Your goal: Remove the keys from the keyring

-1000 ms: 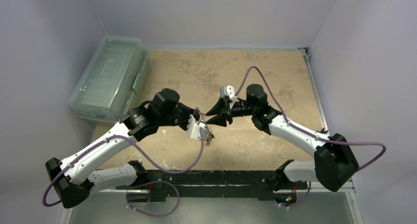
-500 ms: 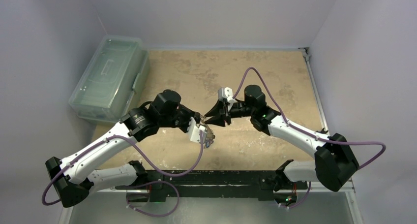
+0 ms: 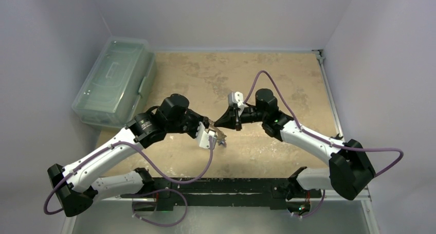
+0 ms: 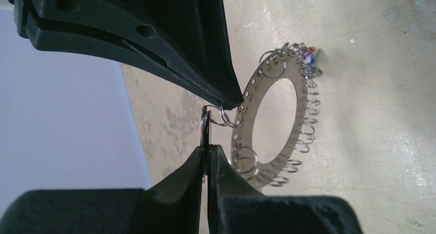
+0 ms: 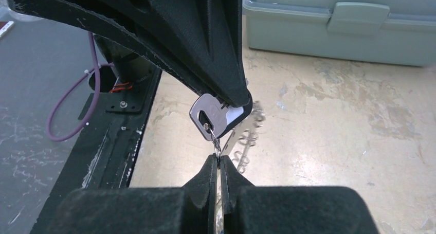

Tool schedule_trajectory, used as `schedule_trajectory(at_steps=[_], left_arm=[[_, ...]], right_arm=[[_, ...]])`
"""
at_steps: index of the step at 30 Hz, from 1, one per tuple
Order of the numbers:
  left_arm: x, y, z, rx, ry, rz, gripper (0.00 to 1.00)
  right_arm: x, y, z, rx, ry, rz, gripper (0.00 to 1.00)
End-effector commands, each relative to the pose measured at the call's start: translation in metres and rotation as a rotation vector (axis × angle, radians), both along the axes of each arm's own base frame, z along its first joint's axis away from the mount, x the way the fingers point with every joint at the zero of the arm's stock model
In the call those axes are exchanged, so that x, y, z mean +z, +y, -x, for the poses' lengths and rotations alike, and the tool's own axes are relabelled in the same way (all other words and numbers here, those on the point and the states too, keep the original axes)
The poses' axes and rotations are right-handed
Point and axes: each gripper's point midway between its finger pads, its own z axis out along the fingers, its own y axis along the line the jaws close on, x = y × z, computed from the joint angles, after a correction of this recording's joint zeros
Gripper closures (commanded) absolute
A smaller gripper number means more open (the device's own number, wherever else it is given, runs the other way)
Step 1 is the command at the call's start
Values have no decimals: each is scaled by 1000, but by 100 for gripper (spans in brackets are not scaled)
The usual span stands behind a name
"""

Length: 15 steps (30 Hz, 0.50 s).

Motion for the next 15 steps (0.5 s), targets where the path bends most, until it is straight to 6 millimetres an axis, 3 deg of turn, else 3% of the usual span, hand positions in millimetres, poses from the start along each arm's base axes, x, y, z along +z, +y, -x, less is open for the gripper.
schedule_trajectory(at_steps=[1, 8, 15], left_arm=[[30, -4, -7, 22, -76, 100, 100], [20, 15, -11, 94, -59, 104, 100], [-8, 20, -3, 117, 25, 111, 100]], right_arm=[[20, 2, -4, -7, -58, -27, 100], [23, 2, -4, -13, -46, -38, 100], [27, 2, -4, -17, -18, -51, 100]])
